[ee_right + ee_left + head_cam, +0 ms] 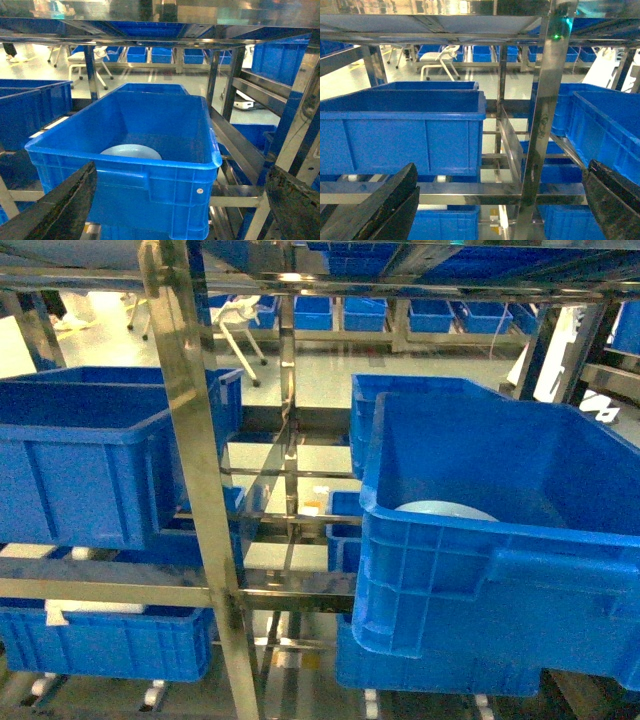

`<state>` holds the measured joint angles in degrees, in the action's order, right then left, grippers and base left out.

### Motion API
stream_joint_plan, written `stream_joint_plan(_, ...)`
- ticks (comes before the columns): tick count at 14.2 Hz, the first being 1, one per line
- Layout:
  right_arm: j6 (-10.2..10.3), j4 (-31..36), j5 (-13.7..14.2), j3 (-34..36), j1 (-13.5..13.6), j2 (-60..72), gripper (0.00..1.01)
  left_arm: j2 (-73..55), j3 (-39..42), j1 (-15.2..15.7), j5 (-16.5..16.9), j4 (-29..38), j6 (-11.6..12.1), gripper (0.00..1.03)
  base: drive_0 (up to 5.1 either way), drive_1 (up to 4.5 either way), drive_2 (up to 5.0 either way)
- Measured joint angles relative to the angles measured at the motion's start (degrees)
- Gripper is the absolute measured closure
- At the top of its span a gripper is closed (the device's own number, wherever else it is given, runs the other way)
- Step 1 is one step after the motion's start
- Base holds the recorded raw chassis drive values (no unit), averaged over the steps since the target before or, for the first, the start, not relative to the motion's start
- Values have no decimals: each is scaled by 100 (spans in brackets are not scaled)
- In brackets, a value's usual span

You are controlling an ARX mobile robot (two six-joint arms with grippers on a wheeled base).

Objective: Place blue tray on left shelf second layer neatly

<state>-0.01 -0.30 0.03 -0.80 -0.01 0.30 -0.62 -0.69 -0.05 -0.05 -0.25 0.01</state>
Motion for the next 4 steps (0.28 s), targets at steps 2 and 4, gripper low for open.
stream_joint_plan(2,-2,0,0,0,0,0,3,0,0,0,0,2,0,5,0,0,0)
stream_joint_plan(4,-2,0,0,0,0,0,3,0,0,0,0,2,0,5,0,0,0)
